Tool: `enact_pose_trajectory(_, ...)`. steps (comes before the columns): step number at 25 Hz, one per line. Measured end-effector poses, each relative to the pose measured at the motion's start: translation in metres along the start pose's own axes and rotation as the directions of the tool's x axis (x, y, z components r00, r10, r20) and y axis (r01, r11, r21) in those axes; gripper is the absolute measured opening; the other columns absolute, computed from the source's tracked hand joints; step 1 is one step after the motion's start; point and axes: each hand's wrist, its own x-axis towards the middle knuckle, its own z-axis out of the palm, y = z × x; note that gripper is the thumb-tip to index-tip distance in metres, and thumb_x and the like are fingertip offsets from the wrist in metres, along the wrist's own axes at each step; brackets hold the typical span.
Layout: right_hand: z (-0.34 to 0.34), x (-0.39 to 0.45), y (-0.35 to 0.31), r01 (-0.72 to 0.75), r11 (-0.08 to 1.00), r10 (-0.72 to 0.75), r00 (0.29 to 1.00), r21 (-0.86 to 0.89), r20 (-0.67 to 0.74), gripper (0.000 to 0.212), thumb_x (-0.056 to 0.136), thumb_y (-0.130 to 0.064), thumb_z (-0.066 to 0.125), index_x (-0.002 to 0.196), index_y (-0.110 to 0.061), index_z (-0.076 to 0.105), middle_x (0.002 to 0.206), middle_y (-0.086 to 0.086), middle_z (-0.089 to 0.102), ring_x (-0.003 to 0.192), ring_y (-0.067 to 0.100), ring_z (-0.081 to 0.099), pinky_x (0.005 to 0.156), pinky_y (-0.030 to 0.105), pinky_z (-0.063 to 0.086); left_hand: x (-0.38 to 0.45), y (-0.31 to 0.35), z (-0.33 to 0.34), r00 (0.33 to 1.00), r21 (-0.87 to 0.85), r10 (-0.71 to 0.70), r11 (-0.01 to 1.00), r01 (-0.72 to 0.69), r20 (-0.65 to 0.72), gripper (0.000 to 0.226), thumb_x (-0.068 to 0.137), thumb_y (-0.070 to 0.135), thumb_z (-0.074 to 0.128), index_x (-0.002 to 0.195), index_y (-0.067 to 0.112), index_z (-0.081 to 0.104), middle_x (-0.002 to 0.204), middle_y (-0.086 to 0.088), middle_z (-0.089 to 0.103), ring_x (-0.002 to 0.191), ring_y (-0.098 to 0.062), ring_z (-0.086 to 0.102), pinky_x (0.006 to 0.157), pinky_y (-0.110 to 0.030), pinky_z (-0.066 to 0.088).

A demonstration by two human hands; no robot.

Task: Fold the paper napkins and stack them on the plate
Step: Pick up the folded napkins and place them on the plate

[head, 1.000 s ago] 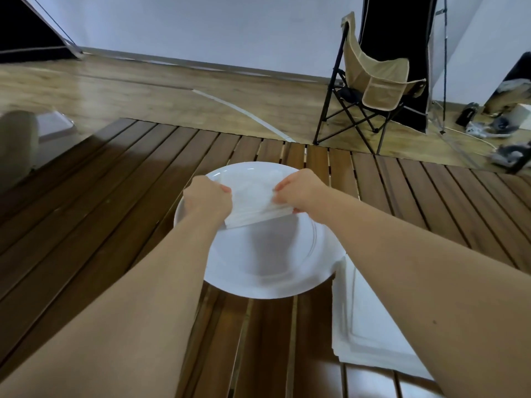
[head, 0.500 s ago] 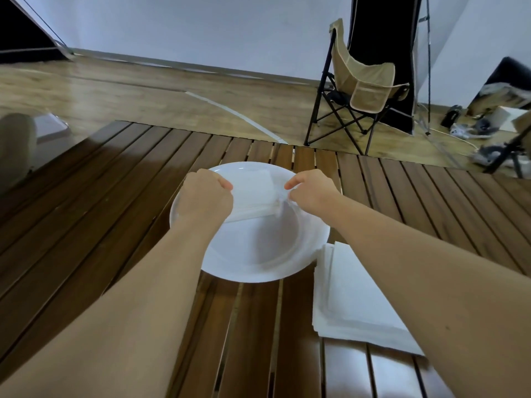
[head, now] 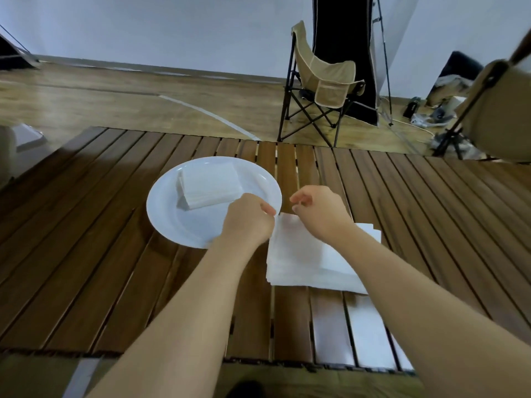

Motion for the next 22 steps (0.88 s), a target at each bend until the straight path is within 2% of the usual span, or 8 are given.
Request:
enact_pose_trajectory(5, -0.006, -0.046, 0.042, -0.08, 0.997, 0.077, 0.988, -0.014, -0.131, 0.02, 0.093, -0.018, 0.052, 0.108, -0.021, 0.065, 0.121, 0.001, 0.057, 0.103, 0.02, 0.055, 0.094, 0.037, 0.045, -0.037, -0.003, 0.037, 0.997, -0.084, -0.081, 0.993, 0.081, 0.007, 0.028, 0.092, 0.026, 0.054, 0.12, 0.02, 0.057, 0.125, 0.0, 0.055, 0.11, -0.02, 0.053, 0.086, -0.025, 0.044)
enact_pose_trajectory(9, -0.001, -0.073, 0.065, -0.134, 0.988, 0.117, 0.974, -0.08, -0.193, 0.021, 0.092, -0.02, 0.052, 0.11, -0.026, 0.061, 0.144, 0.001, 0.043, 0.131, 0.019, 0.04, 0.107, 0.046, 0.026, -0.053, -0.009, 0.062, 0.981, -0.246, -0.184, 0.955, 0.164, -0.059, 0.028, 0.088, 0.031, 0.062, 0.11, 0.026, 0.045, 0.118, 0.001, 0.051, 0.087, -0.012, 0.054, 0.072, -0.026, 0.052)
enact_pose_trajectory(11, 0.001, -0.079, 0.077, -0.172, 0.985, 0.17, 0.965, 0.007, -0.199, 0.027, 0.091, -0.024, 0.056, 0.117, -0.029, 0.056, 0.149, 0.001, 0.037, 0.137, 0.019, 0.034, 0.109, 0.049, 0.029, -0.055, -0.008, 0.067, 0.977, -0.271, -0.199, 0.947, 0.173, -0.073, 0.031, 0.088, 0.03, 0.063, 0.11, 0.026, 0.041, 0.115, 0.0, 0.05, 0.081, -0.011, 0.054, 0.069, -0.026, 0.053)
enact_pose_trajectory(14, -0.007, -0.077, 0.083, -0.243, 0.947, 0.269, 0.958, 0.208, -0.104, 0.045, 0.09, -0.028, 0.059, 0.133, -0.028, 0.046, 0.136, 0.002, 0.046, 0.113, 0.021, 0.047, 0.079, 0.032, 0.046, -0.05, -0.006, 0.065, 0.968, -0.28, -0.244, 0.934, 0.221, -0.05, 0.046, 0.086, 0.033, 0.066, 0.119, 0.019, 0.037, 0.12, -0.005, 0.051, 0.093, -0.02, 0.059, 0.078, -0.032, 0.055)
enact_pose_trajectory(15, -0.01, -0.075, 0.084, -0.269, 0.93, 0.292, 0.955, 0.25, -0.058, 0.047, 0.09, -0.027, 0.06, 0.134, -0.027, 0.044, 0.128, 0.001, 0.049, 0.104, 0.02, 0.047, 0.066, 0.025, 0.043, -0.047, -0.005, 0.065, 0.963, -0.273, -0.268, 0.929, 0.251, -0.027, 0.054, 0.085, 0.035, 0.067, 0.124, 0.016, 0.034, 0.123, -0.006, 0.051, 0.099, -0.024, 0.059, 0.079, -0.031, 0.054)
enact_pose_trajectory(17, -0.014, -0.07, 0.086, -0.303, 0.9, 0.322, 0.947, 0.314, -0.009, 0.052, 0.088, -0.026, 0.064, 0.135, -0.03, 0.043, 0.117, -0.002, 0.048, 0.098, 0.019, 0.047, 0.059, 0.023, 0.041, -0.042, -0.003, 0.063, 0.945, -0.226, -0.327, 0.919, 0.323, 0.021, 0.075, 0.083, 0.043, 0.068, 0.135, 0.01, 0.026, 0.128, -0.008, 0.051, 0.107, -0.027, 0.058, 0.078, -0.03, 0.051)
enact_pose_trajectory(19, -0.015, -0.065, 0.09, -0.348, 0.848, 0.379, 0.926, 0.4, 0.002, 0.063, 0.082, -0.023, 0.072, 0.136, -0.03, 0.04, 0.115, -0.004, 0.046, 0.101, 0.022, 0.049, 0.072, 0.032, 0.049, -0.037, -0.002, 0.062, 0.933, -0.17, -0.356, 0.918, 0.36, 0.054, 0.088, 0.08, 0.049, 0.069, 0.14, 0.006, 0.022, 0.13, -0.01, 0.05, 0.11, -0.028, 0.057, 0.083, -0.033, 0.052)
enact_pose_trajectory(22, -0.013, -0.057, 0.101, -0.455, 0.709, 0.501, 0.863, 0.539, 0.07, 0.081, 0.067, -0.018, 0.085, 0.135, -0.019, 0.04, 0.119, 0.0, 0.055, 0.106, 0.026, 0.055, 0.089, 0.043, 0.052, -0.033, -0.003, 0.059, 0.935, -0.101, -0.339, 0.932, 0.349, 0.105, 0.09, 0.075, 0.053, 0.071, 0.139, 0.003, 0.032, 0.132, -0.01, 0.048, 0.114, -0.028, 0.054, 0.089, -0.035, 0.051)
